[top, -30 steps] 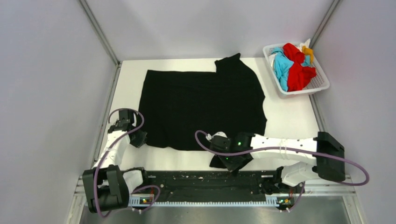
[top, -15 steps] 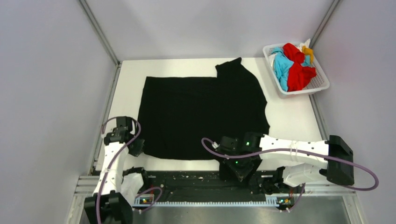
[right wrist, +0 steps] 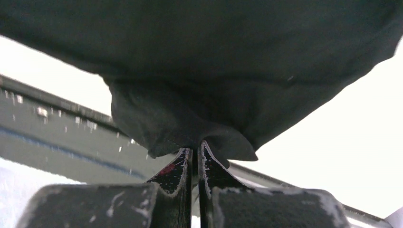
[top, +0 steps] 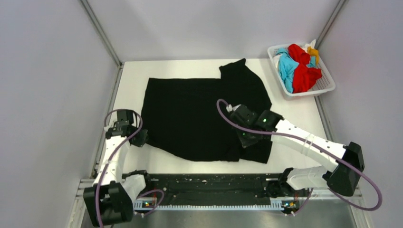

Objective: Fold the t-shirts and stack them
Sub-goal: Fold the flattened tshirt in 1/3 of the way

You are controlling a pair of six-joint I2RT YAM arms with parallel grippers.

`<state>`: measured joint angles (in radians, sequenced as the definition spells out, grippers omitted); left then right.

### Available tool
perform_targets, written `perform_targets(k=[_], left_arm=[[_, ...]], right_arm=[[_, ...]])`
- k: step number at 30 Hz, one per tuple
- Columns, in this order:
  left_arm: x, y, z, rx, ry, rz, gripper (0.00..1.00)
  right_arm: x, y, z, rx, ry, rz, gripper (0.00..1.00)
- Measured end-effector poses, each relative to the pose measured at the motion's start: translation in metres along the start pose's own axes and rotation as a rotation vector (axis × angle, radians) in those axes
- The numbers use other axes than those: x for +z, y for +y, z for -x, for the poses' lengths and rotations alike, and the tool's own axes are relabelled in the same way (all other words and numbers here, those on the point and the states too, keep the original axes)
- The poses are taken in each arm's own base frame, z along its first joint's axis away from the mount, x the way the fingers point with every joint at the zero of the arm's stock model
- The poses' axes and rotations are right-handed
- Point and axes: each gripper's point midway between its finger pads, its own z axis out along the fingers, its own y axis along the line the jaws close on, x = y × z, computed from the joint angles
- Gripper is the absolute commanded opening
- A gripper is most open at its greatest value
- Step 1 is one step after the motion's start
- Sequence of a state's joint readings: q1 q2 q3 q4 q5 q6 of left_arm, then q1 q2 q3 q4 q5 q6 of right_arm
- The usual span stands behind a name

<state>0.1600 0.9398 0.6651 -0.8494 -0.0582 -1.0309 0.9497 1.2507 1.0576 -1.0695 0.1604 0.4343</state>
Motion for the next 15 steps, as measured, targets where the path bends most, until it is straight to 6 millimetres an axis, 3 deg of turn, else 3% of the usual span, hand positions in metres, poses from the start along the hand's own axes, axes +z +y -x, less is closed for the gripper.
perform_targets(k=[5, 15], left_arm=[[0.012, -0.029, 0.009, -0.007, 0.017, -0.041, 0.00], [0.025, -0.096, 0.038, 0.014, 0.011, -0.119, 0.00]], right_arm=[[-0.002, -0.041, 0.054, 0.119, -0.155, -0.087, 0.00], [0.014, -0.090, 0.112, 0.139, -0.250, -0.188, 0.00]])
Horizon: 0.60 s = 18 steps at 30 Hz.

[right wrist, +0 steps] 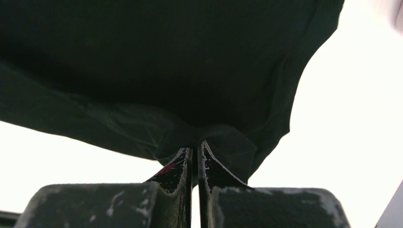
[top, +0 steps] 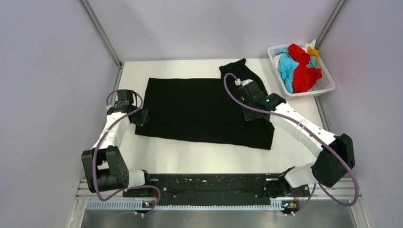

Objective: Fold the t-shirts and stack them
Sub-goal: Fold the flattened tshirt in 1/3 of the way

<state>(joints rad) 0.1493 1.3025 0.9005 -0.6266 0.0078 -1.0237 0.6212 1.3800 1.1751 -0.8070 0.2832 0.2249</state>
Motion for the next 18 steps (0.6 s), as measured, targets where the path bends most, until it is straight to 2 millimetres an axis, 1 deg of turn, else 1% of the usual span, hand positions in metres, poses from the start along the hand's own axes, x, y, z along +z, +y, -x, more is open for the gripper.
perform_targets(k=[4, 6, 8, 11, 12, 14, 15, 16, 17, 18], left_arm=[[0.012, -0.005, 0.002, 0.005, 0.012, 0.012, 0.00], [0.019, -0.007, 0.003, 0.007, 0.021, 0.027, 0.00], [0.027, -0.011, 0.005, 0.013, 0.029, 0.036, 0.00], [0.041, -0.019, 0.009, 0.027, 0.041, 0.041, 0.01], [0.045, -0.021, 0.010, 0.031, 0.044, 0.044, 0.14], [0.052, -0.024, 0.012, 0.039, 0.052, 0.052, 0.47], [0.055, -0.025, 0.012, 0.046, 0.054, 0.055, 0.63], [0.056, -0.026, 0.013, 0.056, 0.054, 0.055, 0.88], [0.057, -0.028, 0.014, 0.049, 0.054, 0.055, 0.97], [0.057, -0.029, 0.015, 0.061, 0.053, 0.054, 0.99]], right_arm=[[0.011, -0.012, 0.015, -0.005, -0.016, -0.016, 0.00], [0.016, -0.015, 0.025, -0.013, -0.030, -0.019, 0.00], [0.026, -0.016, 0.034, -0.026, -0.037, -0.020, 0.00], [0.041, -0.023, 0.041, -0.037, -0.021, -0.035, 0.00], [0.047, -0.024, 0.042, -0.041, -0.011, -0.040, 0.00], [0.058, -0.028, 0.043, -0.046, 0.006, -0.049, 0.08], [0.063, -0.029, 0.043, -0.050, 0.016, -0.054, 0.10], [0.069, -0.031, 0.044, -0.050, 0.022, -0.058, 0.13], [0.075, -0.032, 0.046, -0.053, 0.030, -0.062, 0.18], [0.082, -0.033, 0.048, -0.053, 0.038, -0.065, 0.28]])
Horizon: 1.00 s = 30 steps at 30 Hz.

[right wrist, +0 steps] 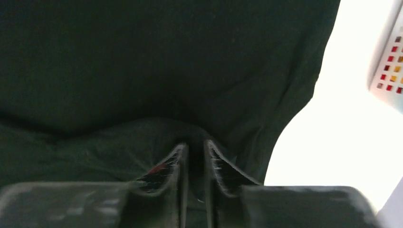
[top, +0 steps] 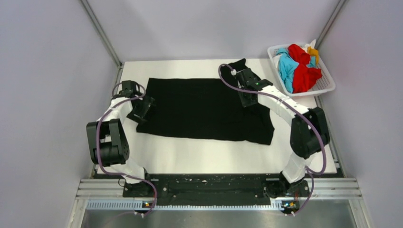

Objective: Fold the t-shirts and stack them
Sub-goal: Fold the flattened tshirt in 1/3 of the way

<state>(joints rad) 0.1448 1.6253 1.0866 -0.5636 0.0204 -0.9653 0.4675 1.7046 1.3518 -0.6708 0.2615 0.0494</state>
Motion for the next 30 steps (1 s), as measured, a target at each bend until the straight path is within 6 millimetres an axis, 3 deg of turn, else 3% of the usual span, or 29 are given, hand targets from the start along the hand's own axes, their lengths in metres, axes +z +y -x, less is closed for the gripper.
perform_targets(k=[1, 3, 4, 5, 10, 15, 20, 24, 30], left_arm=[[-0.001, -0.001, 0.002, -0.005, -0.005, 0.000, 0.99], [-0.003, -0.004, 0.005, 0.002, -0.017, 0.001, 0.99], [-0.006, -0.006, 0.009, 0.007, -0.026, -0.002, 0.99], [-0.008, -0.008, 0.011, 0.012, -0.034, -0.005, 0.99], [-0.032, -0.022, 0.022, 0.046, -0.084, -0.069, 0.99], [-0.050, -0.034, 0.013, 0.089, -0.068, -0.172, 0.99], [-0.044, -0.032, -0.018, 0.168, 0.017, -0.202, 0.99], [-0.044, -0.037, -0.034, 0.237, 0.054, -0.226, 0.99], [-0.020, -0.025, -0.041, 0.270, 0.102, -0.172, 0.99]], right_arm=[[0.006, -0.001, 0.002, 0.000, 0.006, -0.004, 0.46], [0.018, -0.002, 0.010, 0.005, 0.013, -0.011, 0.65], [0.023, -0.003, 0.013, 0.014, 0.012, -0.018, 0.88], [0.027, -0.005, 0.017, 0.022, 0.009, -0.026, 0.97], [0.026, -0.011, 0.020, 0.087, -0.036, -0.040, 0.99], [-0.006, 0.011, -0.007, 0.180, -0.091, 0.117, 0.99], [-0.016, 0.048, -0.031, 0.238, -0.089, 0.328, 0.99], [-0.008, 0.071, -0.055, 0.269, -0.024, 0.436, 0.99], [0.012, 0.089, -0.064, 0.300, 0.033, 0.494, 0.99]])
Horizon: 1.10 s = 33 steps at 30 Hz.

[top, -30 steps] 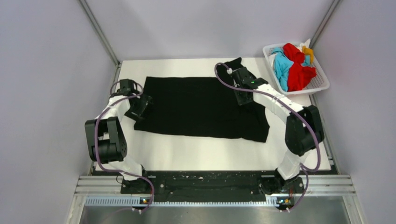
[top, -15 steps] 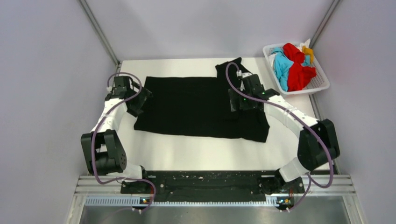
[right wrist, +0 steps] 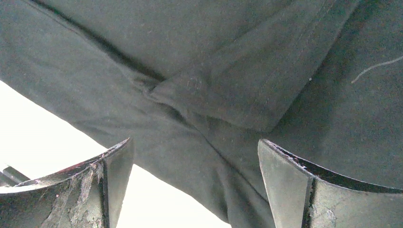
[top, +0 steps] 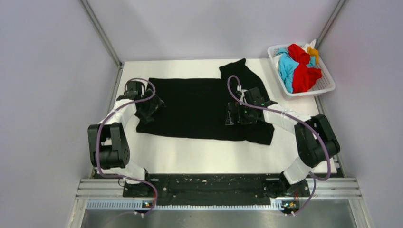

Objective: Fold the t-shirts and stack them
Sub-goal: Fold the flattened tshirt in 1/3 of the way

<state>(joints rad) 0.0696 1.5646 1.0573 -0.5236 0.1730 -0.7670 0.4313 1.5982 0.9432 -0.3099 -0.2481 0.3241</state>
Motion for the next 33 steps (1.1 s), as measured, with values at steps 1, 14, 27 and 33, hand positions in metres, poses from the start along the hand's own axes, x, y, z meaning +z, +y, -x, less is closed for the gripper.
perform_targets(k=[1, 14, 27, 33], left_arm=[[0.004, 0.003, -0.002, 0.001, 0.013, 0.009, 0.99], [0.016, 0.009, -0.010, 0.000, 0.063, 0.026, 0.99], [0.004, 0.001, -0.009, 0.034, 0.049, -0.005, 0.99], [0.025, -0.019, -0.006, 0.071, 0.082, -0.039, 0.99]], right_arm=[[0.004, 0.000, -0.001, 0.001, 0.004, 0.002, 0.99], [0.056, 0.033, 0.093, -0.012, -0.227, 0.087, 0.99], [0.028, 0.041, 0.148, -0.031, -0.409, 0.041, 0.99], [-0.033, 0.002, 0.095, 0.049, -0.420, -0.089, 0.99]])
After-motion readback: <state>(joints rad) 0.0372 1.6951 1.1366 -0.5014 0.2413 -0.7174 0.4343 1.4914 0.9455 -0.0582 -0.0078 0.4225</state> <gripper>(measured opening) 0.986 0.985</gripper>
